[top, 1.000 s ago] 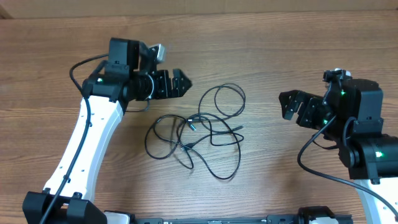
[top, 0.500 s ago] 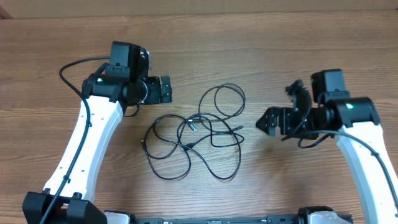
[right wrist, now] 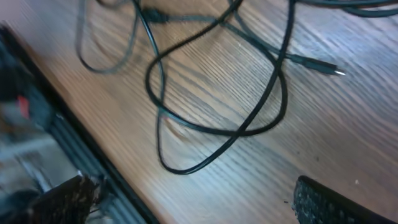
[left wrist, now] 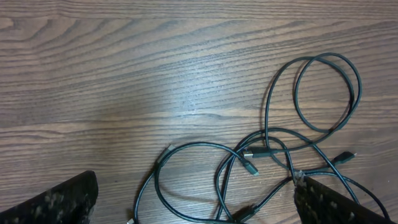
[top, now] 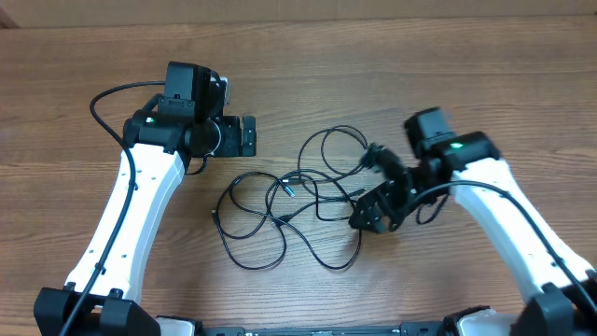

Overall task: Untangle cables
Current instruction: 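Move the right gripper down into the loosened cables and grasp one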

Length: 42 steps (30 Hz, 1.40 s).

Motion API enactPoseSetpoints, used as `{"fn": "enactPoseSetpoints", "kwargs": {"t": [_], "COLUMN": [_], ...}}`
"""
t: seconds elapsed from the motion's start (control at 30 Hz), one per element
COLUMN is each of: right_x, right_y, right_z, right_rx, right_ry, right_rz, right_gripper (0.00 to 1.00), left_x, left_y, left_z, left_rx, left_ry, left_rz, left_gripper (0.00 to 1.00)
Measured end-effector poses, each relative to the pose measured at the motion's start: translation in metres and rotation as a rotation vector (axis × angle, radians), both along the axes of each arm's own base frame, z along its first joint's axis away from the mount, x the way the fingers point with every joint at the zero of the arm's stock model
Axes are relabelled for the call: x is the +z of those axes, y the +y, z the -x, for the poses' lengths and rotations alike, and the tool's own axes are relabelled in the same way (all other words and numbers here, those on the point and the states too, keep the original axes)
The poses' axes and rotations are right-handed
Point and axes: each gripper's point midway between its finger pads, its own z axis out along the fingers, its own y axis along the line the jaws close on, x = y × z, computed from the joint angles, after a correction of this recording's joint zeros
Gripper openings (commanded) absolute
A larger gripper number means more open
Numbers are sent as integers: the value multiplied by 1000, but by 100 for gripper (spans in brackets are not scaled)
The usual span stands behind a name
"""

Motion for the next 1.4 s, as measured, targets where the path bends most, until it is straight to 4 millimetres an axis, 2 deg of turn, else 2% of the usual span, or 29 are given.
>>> {"fn": "enactPoseSetpoints", "kwargs": {"t": [0.13,0.3,0.4,0.47,0.73,0.83,1.07,1.23,1.3,1.33,1.37,1.4], "right_x": [-18,-34,-43,-50,-64,-65,-58,-59,-61,-62,-63,-64], "right_y": [10,21,26,26,16,16,31,48,54,58,61,63], "right_z": [-2,-20,-35,-38,-19,-19,-10,4,7,10,11,14], "right_rx": [108,191,203,221,273,281,329,436,482,508,521,543], "right_ry": [-53,-156,-205,-206,-114,-114,-103,-125,-152,-165,-170,-177], "right_rz": [83,111,114,119,160,157,54,48,73,85,91,95], "right_gripper": [100,100,93,91,88,88,86,86,75,61,41,31], "left_x": [1,1,0,0,1,1,1,3,4,4,4,4], "left_y": [0,3,10,15,29,30,31,32,32,32,32,32], "left_z": [-3,-4,-5,-6,-10,-10,-10,-14,-15,-15,-15,-15], "left_rx": [-3,6,27,40,79,83,86,89,90,91,91,91], "left_ry": [-13,-16,-23,-27,-46,-48,-49,-65,-70,-71,-72,-71], "left_rz": [1,-16,-56,-80,-152,-159,-165,-165,-167,-167,-166,-166], "left_gripper": [100,100,100,100,100,100,100,100,100,100,100,100]}}
